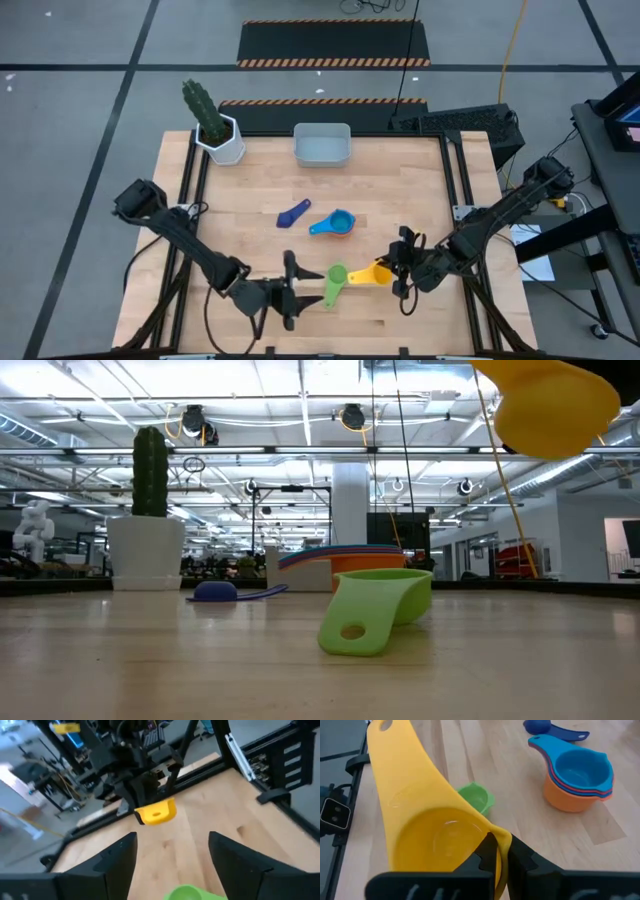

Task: Nest measuring cups in basket
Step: Stack the yellow measuring cup on top of the light blue measuring cup

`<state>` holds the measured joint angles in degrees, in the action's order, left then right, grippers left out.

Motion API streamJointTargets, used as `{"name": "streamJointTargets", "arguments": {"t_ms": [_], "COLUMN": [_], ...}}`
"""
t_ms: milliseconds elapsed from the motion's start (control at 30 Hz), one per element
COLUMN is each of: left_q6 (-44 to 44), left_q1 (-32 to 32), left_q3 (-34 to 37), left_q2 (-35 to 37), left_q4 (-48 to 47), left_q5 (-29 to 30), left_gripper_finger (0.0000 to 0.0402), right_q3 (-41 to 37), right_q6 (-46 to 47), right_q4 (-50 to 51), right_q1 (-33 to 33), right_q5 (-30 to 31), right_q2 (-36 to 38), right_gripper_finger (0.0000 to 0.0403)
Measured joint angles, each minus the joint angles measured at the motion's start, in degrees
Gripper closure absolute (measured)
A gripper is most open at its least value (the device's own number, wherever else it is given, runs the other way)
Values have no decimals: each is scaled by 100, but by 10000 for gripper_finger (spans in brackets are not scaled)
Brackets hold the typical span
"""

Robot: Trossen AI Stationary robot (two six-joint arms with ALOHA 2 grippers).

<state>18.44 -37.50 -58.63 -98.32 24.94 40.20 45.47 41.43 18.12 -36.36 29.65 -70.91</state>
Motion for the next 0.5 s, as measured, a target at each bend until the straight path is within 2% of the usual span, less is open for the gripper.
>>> {"name": "streamJointTargets", "arguments": {"t_ms": [133, 333, 500], "left_q6": [870, 2182, 2705], "left_q1": [10, 10, 14], "left_q3": [-365, -1350, -1906], "left_q2": [-362, -1140, -1508], "left_q4": [18, -293, -969], "left_q5": [-5, 288, 657], "left_gripper_finger": [144, 170, 188], "right_q3": [-133, -499, -677], "right_q6": [-1, -140, -78], "right_q4": [-318, -1286, -1607], "right_q1": [2, 206, 242], "right_q5": [-34, -964, -1307], "right_q2": [5, 4, 6], "right_gripper_finger": [397, 397, 397]}}
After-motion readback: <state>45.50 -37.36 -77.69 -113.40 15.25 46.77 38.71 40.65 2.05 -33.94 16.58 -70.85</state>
